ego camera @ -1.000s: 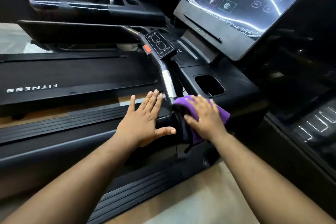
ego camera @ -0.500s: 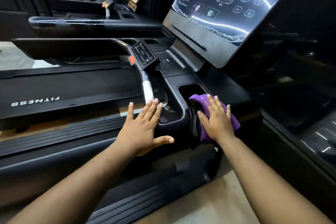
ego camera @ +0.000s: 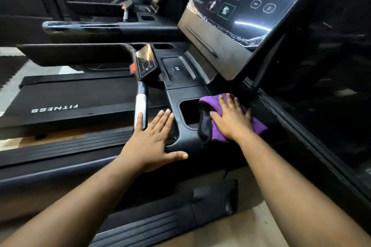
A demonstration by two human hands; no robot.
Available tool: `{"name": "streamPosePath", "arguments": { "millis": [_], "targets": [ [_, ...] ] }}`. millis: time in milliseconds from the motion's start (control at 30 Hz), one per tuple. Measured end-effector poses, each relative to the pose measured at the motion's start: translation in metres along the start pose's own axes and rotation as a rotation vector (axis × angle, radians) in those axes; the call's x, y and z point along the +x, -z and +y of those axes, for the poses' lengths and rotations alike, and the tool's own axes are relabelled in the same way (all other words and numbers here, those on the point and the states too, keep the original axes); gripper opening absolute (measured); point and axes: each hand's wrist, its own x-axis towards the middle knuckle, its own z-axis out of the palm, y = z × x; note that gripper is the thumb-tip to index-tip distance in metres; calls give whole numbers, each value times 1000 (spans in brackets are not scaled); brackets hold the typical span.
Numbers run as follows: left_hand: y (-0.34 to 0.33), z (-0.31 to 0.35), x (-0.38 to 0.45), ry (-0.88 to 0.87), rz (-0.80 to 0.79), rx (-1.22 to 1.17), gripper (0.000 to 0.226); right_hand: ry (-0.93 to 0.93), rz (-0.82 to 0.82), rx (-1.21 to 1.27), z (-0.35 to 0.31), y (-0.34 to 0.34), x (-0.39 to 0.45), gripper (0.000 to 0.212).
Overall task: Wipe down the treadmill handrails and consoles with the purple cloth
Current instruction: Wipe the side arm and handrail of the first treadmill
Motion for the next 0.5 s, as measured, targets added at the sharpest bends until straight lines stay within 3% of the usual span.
{"name": "streamPosePath", "arguments": {
  "millis": [167,333,500],
  "targets": [
    [-1,0,1,18,2,-15,132,54,-108,-12,-37,10,48,70],
    [1,0,1,45,1,-57,136,318,-184,76,-85,1,20,64],
    [4,-1,-8,52,106,-88,140,379,-81,51,-79,-6,-33,68]
  ]
}}
